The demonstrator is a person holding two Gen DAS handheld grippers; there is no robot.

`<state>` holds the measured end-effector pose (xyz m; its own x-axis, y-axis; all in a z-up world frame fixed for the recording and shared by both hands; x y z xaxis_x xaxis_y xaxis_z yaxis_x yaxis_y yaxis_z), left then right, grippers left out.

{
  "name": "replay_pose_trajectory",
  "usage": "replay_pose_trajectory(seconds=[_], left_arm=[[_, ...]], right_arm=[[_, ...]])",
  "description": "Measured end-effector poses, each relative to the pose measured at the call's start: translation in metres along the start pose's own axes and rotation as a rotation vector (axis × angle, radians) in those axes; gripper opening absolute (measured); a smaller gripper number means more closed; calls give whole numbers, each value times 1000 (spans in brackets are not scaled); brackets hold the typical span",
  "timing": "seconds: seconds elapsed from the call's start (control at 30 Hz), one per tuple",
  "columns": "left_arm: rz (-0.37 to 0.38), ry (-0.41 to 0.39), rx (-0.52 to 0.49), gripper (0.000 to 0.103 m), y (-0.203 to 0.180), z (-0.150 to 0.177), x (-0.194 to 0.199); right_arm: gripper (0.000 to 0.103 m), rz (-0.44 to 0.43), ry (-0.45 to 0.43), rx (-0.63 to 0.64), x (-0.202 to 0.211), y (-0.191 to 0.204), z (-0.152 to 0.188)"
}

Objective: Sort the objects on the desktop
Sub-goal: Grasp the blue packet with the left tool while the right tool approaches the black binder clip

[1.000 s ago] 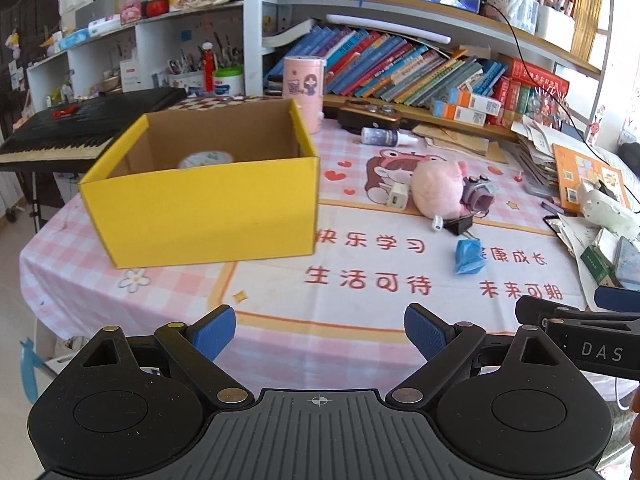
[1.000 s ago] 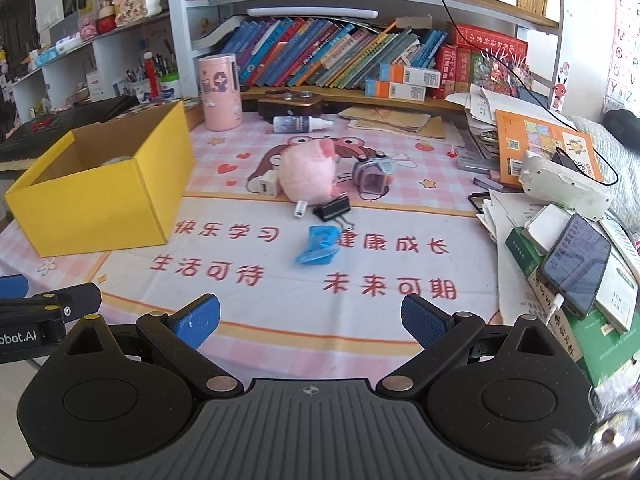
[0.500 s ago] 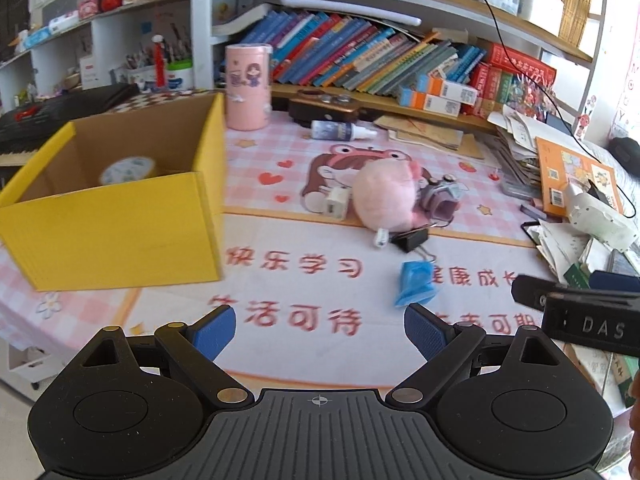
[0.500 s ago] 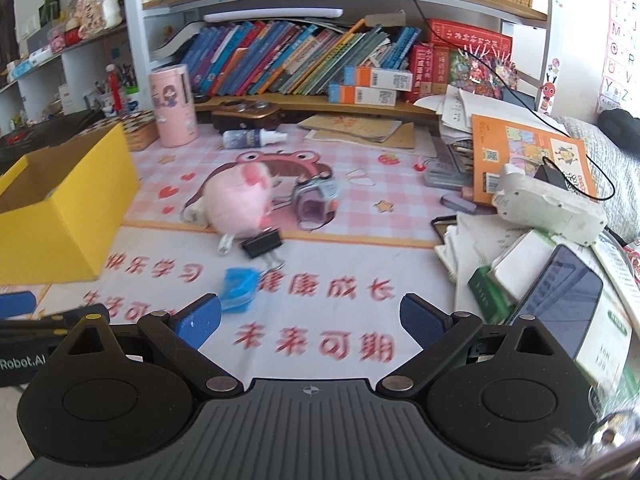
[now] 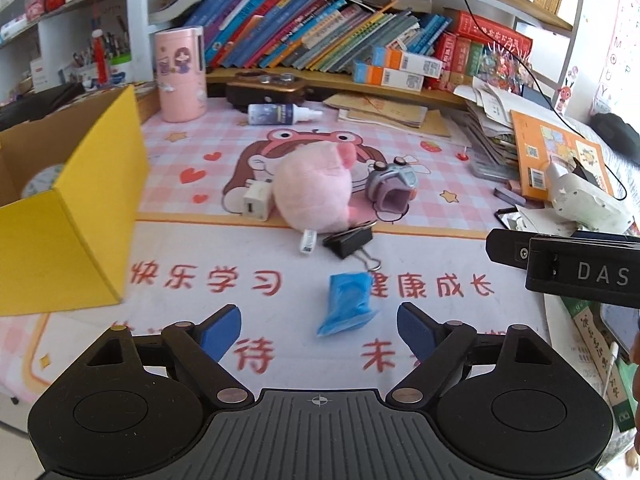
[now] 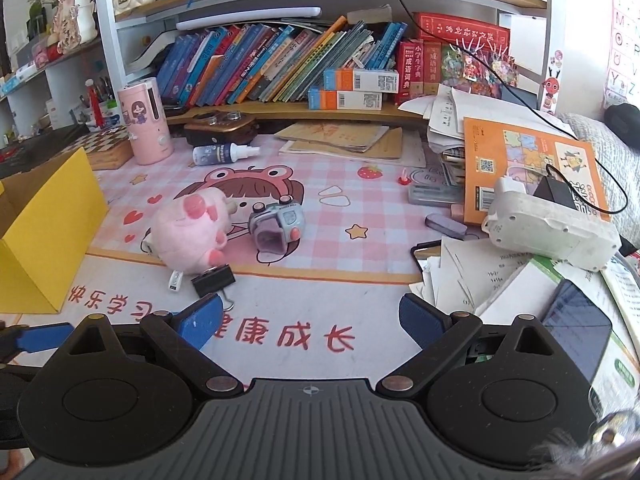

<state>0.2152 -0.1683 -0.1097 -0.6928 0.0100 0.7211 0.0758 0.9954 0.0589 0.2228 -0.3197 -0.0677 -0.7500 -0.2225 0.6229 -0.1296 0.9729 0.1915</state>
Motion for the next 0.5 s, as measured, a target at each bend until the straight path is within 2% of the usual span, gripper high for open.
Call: replay_pose_trajectory(seconds=[0.2, 0.33, 0.5], left_arm=[[4, 11, -34, 77, -17, -5, -20], [9, 23, -45, 75, -25, -5, -29], [12, 32, -42, 64, -27, -6, -35]], right_arm=[[96, -16, 8, 9, -8, -7, -5], [96, -25, 15, 14, -13, -10, -7], [96, -38, 28, 21, -20, -11, -8]])
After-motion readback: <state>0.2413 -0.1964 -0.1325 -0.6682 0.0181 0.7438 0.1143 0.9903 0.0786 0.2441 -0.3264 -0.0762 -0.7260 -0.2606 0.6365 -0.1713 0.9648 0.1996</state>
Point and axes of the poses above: each gripper's, at about its wrist camera, not at the fingertips, and x roughly against the way its jaws point, y to its left, z to its underside, the point moved 8 cm from there along -x, roughly the way its jaws point, and after that the axes turned 11 degrees about -z, right-handed, at the moved point
